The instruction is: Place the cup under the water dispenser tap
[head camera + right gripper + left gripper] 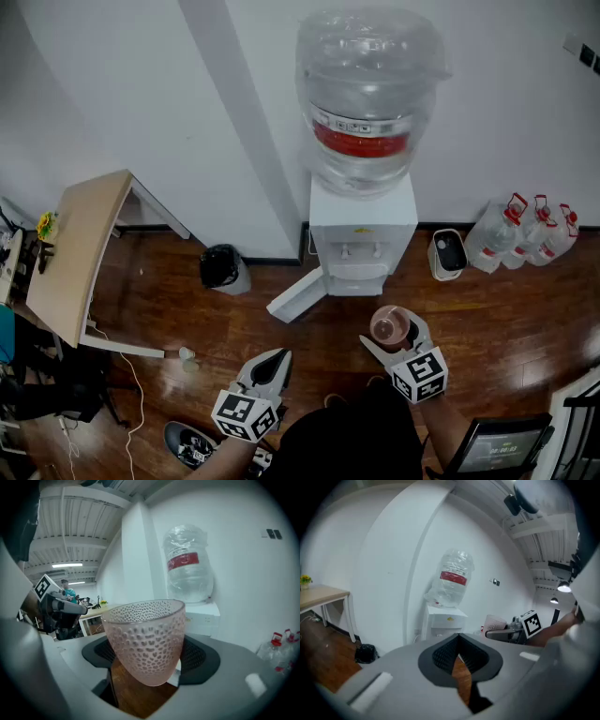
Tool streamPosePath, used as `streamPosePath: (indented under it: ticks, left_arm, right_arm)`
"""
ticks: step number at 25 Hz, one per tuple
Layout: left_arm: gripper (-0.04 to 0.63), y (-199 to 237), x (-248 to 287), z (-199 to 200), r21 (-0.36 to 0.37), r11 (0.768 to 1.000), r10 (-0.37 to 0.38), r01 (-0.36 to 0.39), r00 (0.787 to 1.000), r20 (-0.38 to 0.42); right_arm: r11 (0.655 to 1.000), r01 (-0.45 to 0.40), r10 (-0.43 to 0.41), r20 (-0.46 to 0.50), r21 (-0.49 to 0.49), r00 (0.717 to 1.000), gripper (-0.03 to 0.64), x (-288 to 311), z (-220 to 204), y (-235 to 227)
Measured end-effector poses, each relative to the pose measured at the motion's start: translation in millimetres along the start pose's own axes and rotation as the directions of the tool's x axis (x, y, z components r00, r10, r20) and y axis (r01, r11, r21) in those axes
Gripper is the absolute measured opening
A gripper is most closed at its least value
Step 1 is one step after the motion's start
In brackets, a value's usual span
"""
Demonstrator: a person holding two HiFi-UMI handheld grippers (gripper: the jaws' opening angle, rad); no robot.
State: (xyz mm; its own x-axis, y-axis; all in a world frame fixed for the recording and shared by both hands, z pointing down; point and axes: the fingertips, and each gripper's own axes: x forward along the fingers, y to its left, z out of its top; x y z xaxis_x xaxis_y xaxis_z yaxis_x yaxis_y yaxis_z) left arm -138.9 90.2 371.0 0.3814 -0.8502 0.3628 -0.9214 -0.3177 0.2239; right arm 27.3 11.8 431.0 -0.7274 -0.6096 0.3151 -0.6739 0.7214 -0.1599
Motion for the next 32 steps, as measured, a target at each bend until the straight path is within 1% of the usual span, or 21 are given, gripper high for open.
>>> streamPosePath:
  ticks: [3, 7, 11, 16, 21, 26, 32]
  left_arm:
    - [0.072, 9, 16, -7, -0.017, 1.0, 0.008, -0.008, 1.0, 0.009]
    - [0.071, 34, 55, -22, 0.002, 0.999, 0.047, -0.047, 0.999, -0.027]
    - [0.071, 51, 100, -44, -0.023, 0.999, 0.033, -0.034, 0.998, -0.05]
    - [0.071, 74, 147, -79, -0.034, 0.999, 0.035, -0.039, 0.995, -0.094]
    - [0.071, 104, 185, -110, -0.044, 0.997, 0.054, -0.061, 0.988, -0.143]
    - [0.071, 122, 207, -134, -0.058, 0.994, 0.076, -0.088, 0.981, -0.176]
    - [0.071, 149, 224, -178, -0.077, 0.99, 0.1, -0.118, 0.974, -0.205]
  right_arm:
    - [1.0, -0.009, 0.009, -0.026, 0.024, 1.0, 0.381, 23, -21, -12]
    - [0.999, -0.011, 0.012, -0.042, 0.03, 0.999, 0.382, 52, -46, -34]
    - [0.999, -0.014, 0.016, -0.059, 0.032, 0.998, 0.382, 92, -78, -64]
    - [0.996, 0.006, 0.0, -0.063, 0.092, 0.998, 0.38, 145, -120, -95]
    - [0.996, -0.003, 0.01, -0.083, 0.089, 0.996, 0.381, 194, -157, -112]
    - [0.996, -0.018, 0.026, -0.1, 0.085, 0.995, 0.38, 235, -191, -130]
    - [0.999, -0.016, 0.02, -0.091, 0.037, 0.996, 0.38, 295, -225, -154]
